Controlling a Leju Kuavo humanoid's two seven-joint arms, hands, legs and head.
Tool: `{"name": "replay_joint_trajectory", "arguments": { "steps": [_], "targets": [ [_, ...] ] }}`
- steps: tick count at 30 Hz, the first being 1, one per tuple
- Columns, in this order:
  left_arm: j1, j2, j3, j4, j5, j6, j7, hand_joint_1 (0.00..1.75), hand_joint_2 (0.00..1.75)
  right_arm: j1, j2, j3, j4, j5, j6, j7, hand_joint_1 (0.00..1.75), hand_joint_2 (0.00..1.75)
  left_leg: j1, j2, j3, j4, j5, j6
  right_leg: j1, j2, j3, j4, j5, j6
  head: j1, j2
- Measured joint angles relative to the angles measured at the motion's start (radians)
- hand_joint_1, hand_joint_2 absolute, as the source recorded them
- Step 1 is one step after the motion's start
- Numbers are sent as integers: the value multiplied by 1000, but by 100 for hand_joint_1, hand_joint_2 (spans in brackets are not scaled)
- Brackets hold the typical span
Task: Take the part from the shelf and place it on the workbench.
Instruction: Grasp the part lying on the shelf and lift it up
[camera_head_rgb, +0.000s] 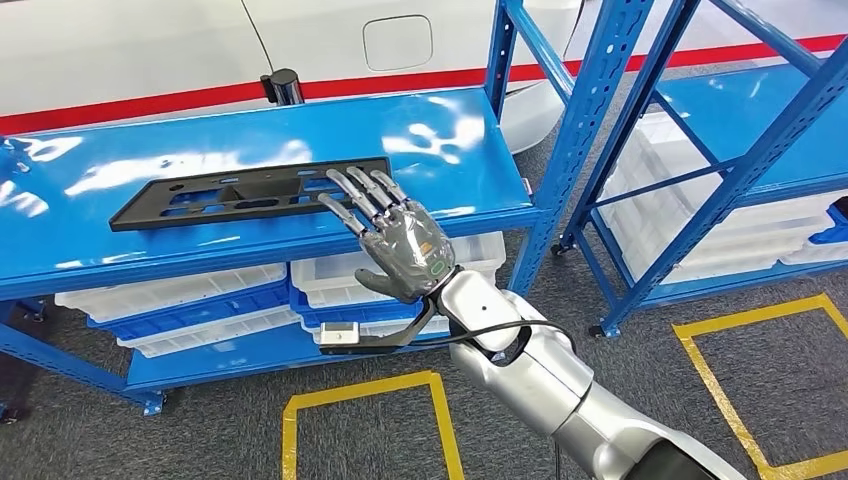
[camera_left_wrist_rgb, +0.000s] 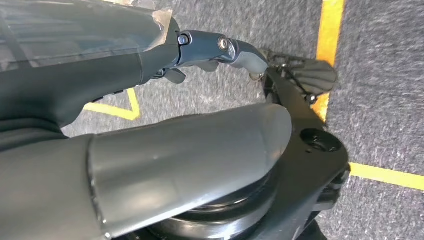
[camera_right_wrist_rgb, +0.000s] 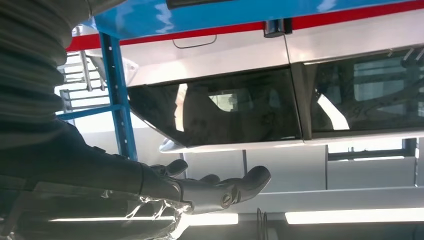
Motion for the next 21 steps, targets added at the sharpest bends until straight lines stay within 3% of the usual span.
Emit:
{"name": "replay_joint_trajectory", "arguments": {
  "steps": [1,3,5,6,7,8,10,12,15,18,21],
  "targets": [
    [0,0,0,0,0,0,0,0,0,-2,3,0,0,0,0,0,0,175,-1,20,-11,20,-11,-4,-3,-8,6,-2,-1,-6,-2,0],
    [-2,-1,0,-1,0,0,0,0,0,-4,5,0,-1,0,-1,0,0,175,0,65,-63,121,-58,-13,-4,-25,14,-5,-4,-16,-5,0],
    [-4,-2,0,-1,0,0,0,0,0,-4,6,1,-1,0,-1,0,0,175,4,80,-135,247,-106,-20,0,-44,17,-5,-9,-23,-6,0],
    [-4,-2,0,-1,0,0,0,0,0,-3,6,2,0,0,-1,0,0,175,6,82,-156,277,-111,-22,1,-54,17,-5,-10,-25,-6,0],
    [-3,-2,0,-1,0,0,0,0,0,-3,6,3,0,0,-1,0,0,175,7,85,-156,266,-96,-22,2,-64,18,-5,-11,-27,-6,0],
    [-2,-2,0,-1,1,0,0,0,0,-3,7,3,0,0,-1,0,0,175,7,91,-136,218,-66,-20,2,-73,20,-5,-13,-27,-6,0],
    [-3,-2,0,-1,1,1,0,0,0,-5,8,3,-1,0,-1,0,0,175,3,127,-69,76,-2,-14,5,-91,26,-4,-17,-23,-6,0],
    [-7,-2,0,-1,1,2,-1,0,0,-6,8,3,-1,-1,-1,0,0,175,-5,158,-32,1,14,-5,13,-107,29,-3,-23,-15,-5,0],
    [-4,-2,0,-2,1,5,-4,0,0,-5,10,0,-1,-15,-4,2,0,175,-10,141,-22,-9,24,12,17,-123,32,-1,-31,1,-5,0],
    [-4,-3,0,-3,1,8,-6,0,0,-6,9,-3,-1,-22,-6,3,0,175,-11,125,-16,-12,29,16,15,-95,34,-7,-33,-1,-2,0],
    [-4,-4,0,-5,1,9,-7,0,0,-5,7,-4,-1,-24,-7,3,0,175,-17,116,-17,-10,26,16,15,-94,42,-14,-32,-2,-2,0]
  ]
}}
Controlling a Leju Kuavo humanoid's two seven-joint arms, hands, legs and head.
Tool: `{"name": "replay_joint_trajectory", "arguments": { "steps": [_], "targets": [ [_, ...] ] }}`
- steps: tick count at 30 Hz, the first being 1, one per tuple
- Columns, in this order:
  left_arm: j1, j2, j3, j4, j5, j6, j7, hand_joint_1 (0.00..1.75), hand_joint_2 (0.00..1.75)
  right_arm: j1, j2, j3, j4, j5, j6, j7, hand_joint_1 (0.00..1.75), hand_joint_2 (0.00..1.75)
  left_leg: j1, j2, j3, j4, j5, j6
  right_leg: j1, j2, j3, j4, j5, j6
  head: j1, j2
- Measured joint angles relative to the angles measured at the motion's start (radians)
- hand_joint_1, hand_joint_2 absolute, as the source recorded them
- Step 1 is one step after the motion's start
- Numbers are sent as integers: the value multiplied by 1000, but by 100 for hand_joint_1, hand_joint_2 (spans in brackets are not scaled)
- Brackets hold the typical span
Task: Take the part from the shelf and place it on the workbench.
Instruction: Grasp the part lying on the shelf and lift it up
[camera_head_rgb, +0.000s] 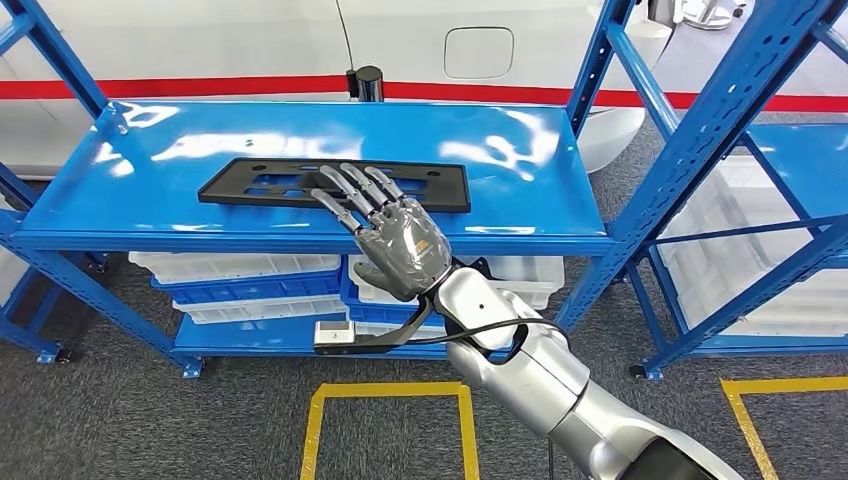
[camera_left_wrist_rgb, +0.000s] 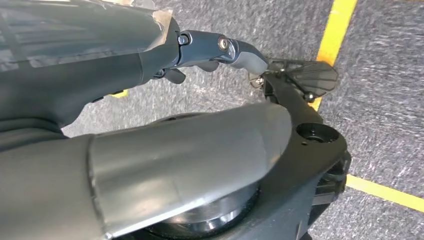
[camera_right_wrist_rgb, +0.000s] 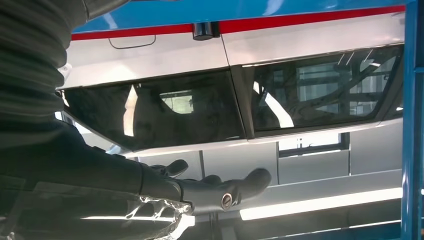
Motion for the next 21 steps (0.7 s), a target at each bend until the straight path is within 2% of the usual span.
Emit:
{"name": "replay_joint_trajectory", "arguments": {
  "steps": [2,6,10,19,21],
  "targets": [
    [0,0,0,0,0,0,0,0,0,1,0,0,0,-2,0,0,0,175,-2,0,-1,0,-1,1,-1,0,4,-2,2,3,0,0],
    [0,0,0,0,0,0,0,0,0,1,0,0,0,-3,0,0,0,0,-4,0,-2,0,-1,3,-3,1,4,-4,4,6,0,0],
    [0,0,0,0,-3,0,-3,0,0,2,0,0,0,-11,2,-2,0,175,-4,1,-2,0,-2,3,-3,1,4,-4,5,8,0,0],
    [0,1,-1,0,-22,-1,-4,0,0,29,-11,0,0,-3,7,21,0,175,1,2,-1,0,-2,3,-1,2,3,-4,5,8,0,0],
    [-1,1,-1,0,-23,2,-1,0,0,29,-14,2,1,4,23,34,0,175,-1,1,-3,2,-5,7,-5,2,5,-7,6,12,0,0]
  ]
}}
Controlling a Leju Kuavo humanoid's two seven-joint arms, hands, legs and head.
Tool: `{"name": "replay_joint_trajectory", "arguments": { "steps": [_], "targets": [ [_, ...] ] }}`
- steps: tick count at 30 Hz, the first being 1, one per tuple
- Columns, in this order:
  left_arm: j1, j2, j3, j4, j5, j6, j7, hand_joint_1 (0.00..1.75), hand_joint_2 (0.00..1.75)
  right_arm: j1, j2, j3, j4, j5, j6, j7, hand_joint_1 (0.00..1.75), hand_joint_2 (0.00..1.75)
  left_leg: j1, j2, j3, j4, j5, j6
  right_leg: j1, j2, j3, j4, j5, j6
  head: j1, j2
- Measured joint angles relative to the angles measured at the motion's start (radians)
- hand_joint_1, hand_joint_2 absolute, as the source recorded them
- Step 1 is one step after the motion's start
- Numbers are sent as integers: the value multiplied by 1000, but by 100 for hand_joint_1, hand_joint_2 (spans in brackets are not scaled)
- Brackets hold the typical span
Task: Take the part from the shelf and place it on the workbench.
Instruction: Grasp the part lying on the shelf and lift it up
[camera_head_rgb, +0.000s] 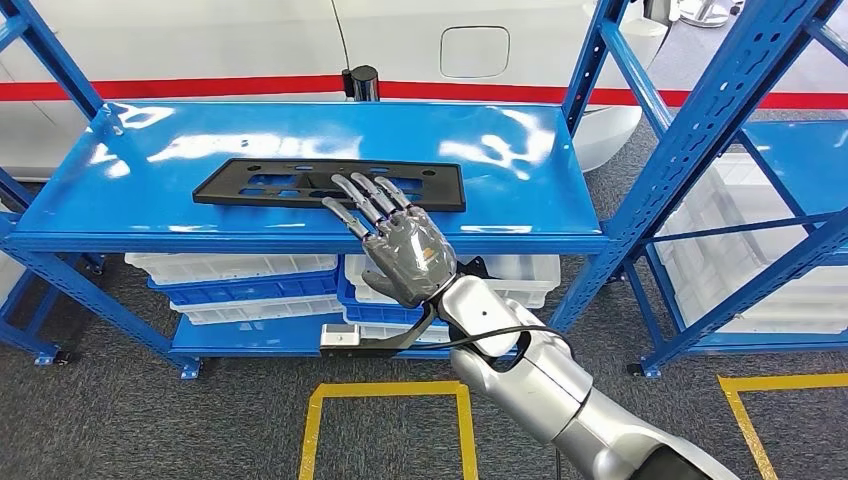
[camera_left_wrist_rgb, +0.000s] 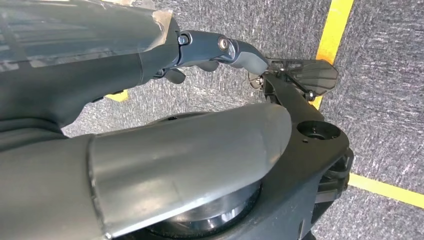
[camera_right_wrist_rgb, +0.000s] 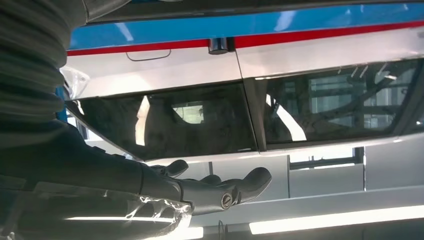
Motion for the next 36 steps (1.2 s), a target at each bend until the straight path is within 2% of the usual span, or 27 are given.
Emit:
{"name": "replay_joint_trajectory", "arguments": {
  "steps": [2,4,5,7,8,9,10,11,12,13,14,15,17,19,20,21,23,24,25,26,27,28,29,31,34,36],
  "targets": [
    [0,2,0,0,-1,2,4,0,0,-1,0,2,1,6,17,10,0,175,0,-2,2,-5,-2,9,-4,-2,2,-5,0,9,0,0],
    [0,1,0,0,-1,2,7,0,0,-1,0,4,2,8,24,16,0,175,7,-5,15,-24,4,17,-5,17,-9,21,-14,13,0,0],
    [-1,1,0,0,-1,2,8,0,0,-1,-1,4,2,8,25,18,0,175,12,-8,22,-32,8,19,-4,33,-28,62,-32,10,0,0],
    [-5,0,0,-1,-1,3,10,0,0,5,-7,8,5,8,29,20,0,175,15,-15,27,-36,9,21,-7,60,-96,195,-84,1,1,0],
    [-6,0,0,-1,-2,4,10,0,0,11,-10,10,7,9,31,20,0,175,15,-20,27,-36,8,20,-8,64,-132,256,-102,1,1,0],
    [-6,0,0,-1,-2,4,10,0,0,17,-14,13,9,9,32,21,0,175,16,-26,29,-35,5,17,-10,66,-156,290,-107,5,1,0],
    [-6,0,-1,-1,-3,4,10,0,0,21,-17,15,10,9,32,21,0,175,18,-31,31,-33,2,13,-13,66,-159,281,-93,15,1,0],
    [-5,-1,-1,-1,-4,4,10,0,0,23,-19,17,11,10,32,21,0,175,21,-36,34,-31,-2,7,-16,66,-141,231,-64,28,1,0],
    [-5,-1,-1,-1,-5,4,10,0,0,24,-20,19,11,11,32,21,0,175,24,-40,37,-26,-9,-1,-21,66,-111,157,-29,41,1,0],
    [-5,1,-1,-1,-6,4,10,0,0,24,-20,20,11,11,32,21,0,175,24,-43,38,-19,-17,-10,-24,66,-80,92,-1,49,1,0],
    [-5,3,-1,-1,-6,4,10,0,0,24,-20,21,12,11,33,21,0,175,23,-46,39,-14,-24,-19,-26,67,-59,48,16,48,1,0],
    [-5,5,-1,0,-6,5,10,0,0,26,-21,22,12,11,34,21,0,175,22,-47,39,-10,-29,-25,-26,68,-50,30,21,40,0,0],
    [-4,6,-1,-1,-6,5,10,0,0,27,-20,25,13,12,34,21,0,175,23,-48,41,-10,-35,-32,-24,70,-48,32,15,16,-2,0],
    [-4,6,-2,-1,-6,6,10,0,0,26,-20,25,14,12,34,21,0,175,28,-43,35,8,-49,-38,-26,71,-41,32,9,-1,-3,0],
    [-4,6,-2,-1,-6,6,10,0,0,25,-19,25,13,13,34,21,0,175,30,-39,18,45,-66,-42,-27,71,-34,31,5,-10,-3,0],
    [-5,5,-2,-1,-6,6,10,0,0,25,-19,25,13,14,34,21,0,175,31,-36,-12,103,-88,-45,-25,71,-29,31,1,-17,-4,0],
    [-4,5,-2,-1,-6,6,10,0,0,26,-19,26,14,17,34,22,0,175,31,-33,-98,246,-132,-48,-20,70,-19,31,-9,-30,-4,0],
    [-3,5,-2,-1,-6,6,10,0,0,28,-19,26,14,19,34,22,0,175,31,-33,-132,290,-134,-46,-18,71,-14,31,-15,-33,-4,0],
    [-2,4,-2,-1,-6,6,10,0,0,29,-19,26,14,20,34,22,0,175,31,-33,-149,298,-117,-43,-15,71,-6,31,-20,-35,-4,0],
    [-2,4,-3,-1,-7,6,10,0,0,29,-19,26,14,22,34,23,0,175,31,-33,-144,263,-80,-38,-14,72,3,31,-28,-34,-4,0],
    [-2,4,-3,-1,-7,6,10,0,0,28,-19,26,14,22,34,23,0,175,29,-33,-121,197,-33,-30,-12,73,14,30,-36,-33,-4,0],
    [-2,6,-3,-1,-7,6,10,0,0,28,-19,26,14,23,34,24,0,175,26,-32,-92,130,1,-21,-11,73,24,29,-44,-31,-4,0],
    [-2,7,-3,-1,-7,6,10,0,0,27,-19,26,14,23,34,24,0,175,22,-31,-64,71,20,-14,-9,74,31,28,-52,-27,-4,0],
    [-4,9,-3,-1,-7,7,9,0,0,25,-19,26,13,23,34,25,0,175,12,-29,-34,21,15,-6,-6,72,38,25,-59,-13,-4,0],
    [-3,8,-3,-1,-8,9,9,0,0,27,-20,26,13,24,34,26,0,175,10,-32,-8,-2,7,2,-8,69,53,33,-53,7,-4,0],
    [-3,7,-3,-1,-8,11,8,0,0,26,-22,26,13,25,33,30,0,175,14,-35,17,-15,2,8,-8,69,22,87,-71,11,-3,0]
  ]
}}
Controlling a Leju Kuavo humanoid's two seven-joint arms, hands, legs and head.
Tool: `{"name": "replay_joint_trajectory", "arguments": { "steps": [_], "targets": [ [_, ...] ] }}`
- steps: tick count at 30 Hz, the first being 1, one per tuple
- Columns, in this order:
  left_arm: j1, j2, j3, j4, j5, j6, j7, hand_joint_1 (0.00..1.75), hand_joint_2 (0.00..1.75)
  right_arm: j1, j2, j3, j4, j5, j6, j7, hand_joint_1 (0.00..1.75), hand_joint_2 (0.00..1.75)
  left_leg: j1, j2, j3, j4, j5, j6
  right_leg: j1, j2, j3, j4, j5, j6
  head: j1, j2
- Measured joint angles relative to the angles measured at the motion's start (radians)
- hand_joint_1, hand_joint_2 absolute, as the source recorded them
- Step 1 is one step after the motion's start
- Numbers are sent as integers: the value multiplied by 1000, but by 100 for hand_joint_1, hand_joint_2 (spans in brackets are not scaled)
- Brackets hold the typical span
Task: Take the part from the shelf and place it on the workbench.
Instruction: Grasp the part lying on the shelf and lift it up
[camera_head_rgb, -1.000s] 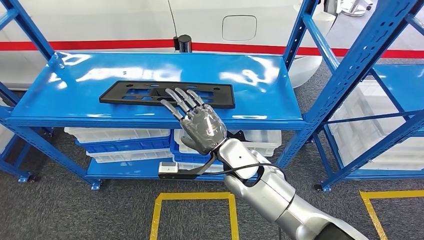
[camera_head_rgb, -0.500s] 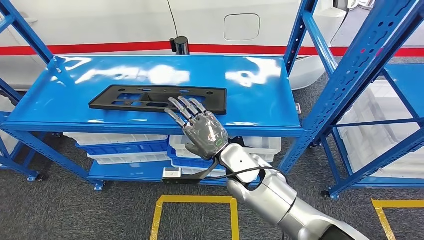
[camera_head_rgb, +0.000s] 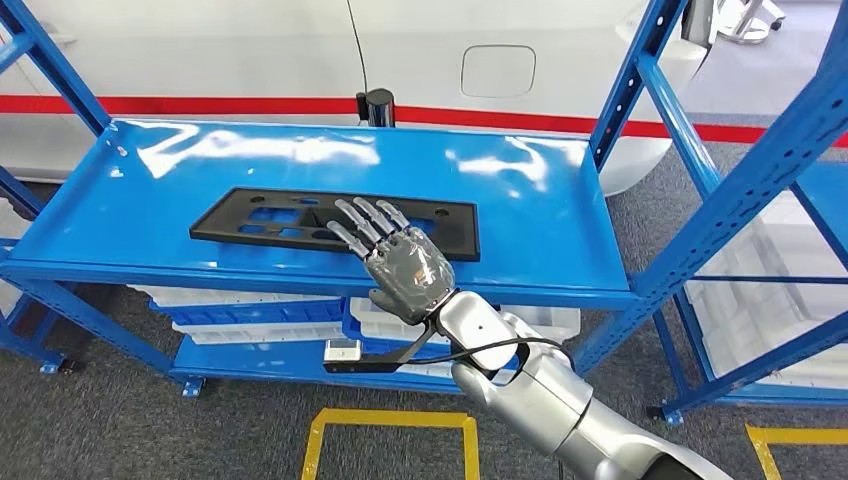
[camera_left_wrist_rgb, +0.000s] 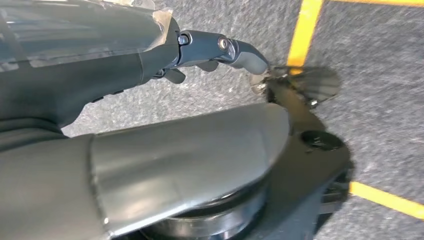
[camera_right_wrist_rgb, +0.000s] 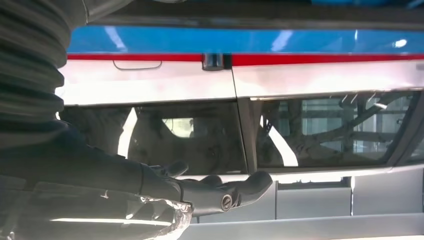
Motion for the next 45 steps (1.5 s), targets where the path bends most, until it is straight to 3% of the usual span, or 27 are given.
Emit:
{"name": "replay_joint_trajectory", "arguments": {
  "steps": [2,4,5,7,8,10,11,13,15,17,19,20,21,23,25,27,30,37,45],
  "targets": [
    [-2,-2,0,-1,0,1,0,0,0,4,-4,0,0,1,0,4,0,175,0,-3,17,-5,-12,5,1,1,-84,116,-39,-2,1,0],
    [-2,-5,-1,-1,0,3,0,0,0,13,-10,1,0,2,0,5,0,175,-1,-7,33,-5,-28,5,2,1,-156,181,-53,-1,1,0],
    [-1,-7,-1,-1,0,5,0,0,0,16,-11,1,0,3,0,6,0,175,-1,-8,44,-5,-37,4,3,1,-167,163,-35,6,1,0],
    [-1,-9,-1,-1,0,7,0,0,0,17,-13,1,1,6,1,6,0,175,-1,-9,67,-5,-57,0,3,0,-147,51,49,26,1,0],
    [-2,-10,-1,-1,0,8,0,0,0,17,-13,1,1,8,3,6,0,175,-1,-10,78,-5,-68,-4,3,-1,-133,-3,85,25,1,0],
    [-4,-11,0,-2,0,8,0,0,0,16,-12,2,2,12,6,6,0,175,-3,-10,93,-2,-86,-15,9,-3,-112,-55,121,2,-1,0],
    [-5,-12,0,-2,0,8,0,0,0,14,-12,3,2,13,7,6,0,175,-3,-10,101,1,-90,-20,12,-3,-108,-56,115,-16,-2,0],
    [-7,-12,-1,-2,0,9,1,0,0,12,-8,3,2,16,9,6,0,175,-1,-7,103,17,-95,-30,7,0,-89,-60,111,-37,-2,0],
    [-10,-13,-1,-2,0,9,1,0,0,8,-3,4,1,17,12,6,0,175,2,-4,63,92,-111,-39,1,2,-66,-65,102,-51,-5,0],
    [-13,-15,-1,-2,0,11,0,0,0,7,2,6,2,17,17,5,0,175,6,-1,-23,215,-149,-48,1,2,-51,-66,91,-60,-7,0],
    [-13,-15,-1,-2,0,20,0,0,0,8,6,10,3,16,21,4,0,175,9,0,-96,280,-179,-54,1,3,-37,-66,77,-59,-7,0],
    [-13,-15,-1,-2,0,26,-1,0,0,8,9,13,3,15,23,3,0,175,10,1,-111,267,-167,-55,1,5,-27,-66,70,-58,-7,0],
    [-13,-15,-1,-2,0,33,-2,0,0,8,13,15,4,15,25,3,0,175,10,2,-109,222,-130,-53,0,6,-16,-66,62,-55,-7,0],
    [-13,-15,-1,-2,0,40,-3,0,0,8,22,21,4,13,29,3,0,175,9,4,-82,97,-26,-47,2,8,1,-66,45,-48,-7,0],
    [-14,-15,-1,-1,0,47,-4,0,0,8,29,26,5,13,33,3,0,175,5,4,-64,32,18,-38,7,9,7,-66,31,-38,-7,0],
    [-14,-17,-1,-1,0,53,-5,0,0,7,36,32,7,12,38,2,0,175,2,3,-57,28,21,-35,11,9,9,-66,21,-32,-7,0],
    [-18,-20,-1,-1,0,61,-8,0,0,4,48,42,11,7,45,1,0,175,0,0,-53,24,33,-39,12,6,17,-72,16,-41,-7,0],
    [-21,-25,-1,-1,0,62,-12,0,0,2,74,66,20,-12,56,-7,0,175,-2,-3,-53,24,25,-25,11,3,24,-92,16,-41,-7,0],
    [-22,-26,-1,-1,1,62,-16,0,0,3,67,73,-38,15,34,62,0,175,-2,-3,-52,25,25,-22,10,3,25,-94,19,-29,-7,0]
  ]
}}
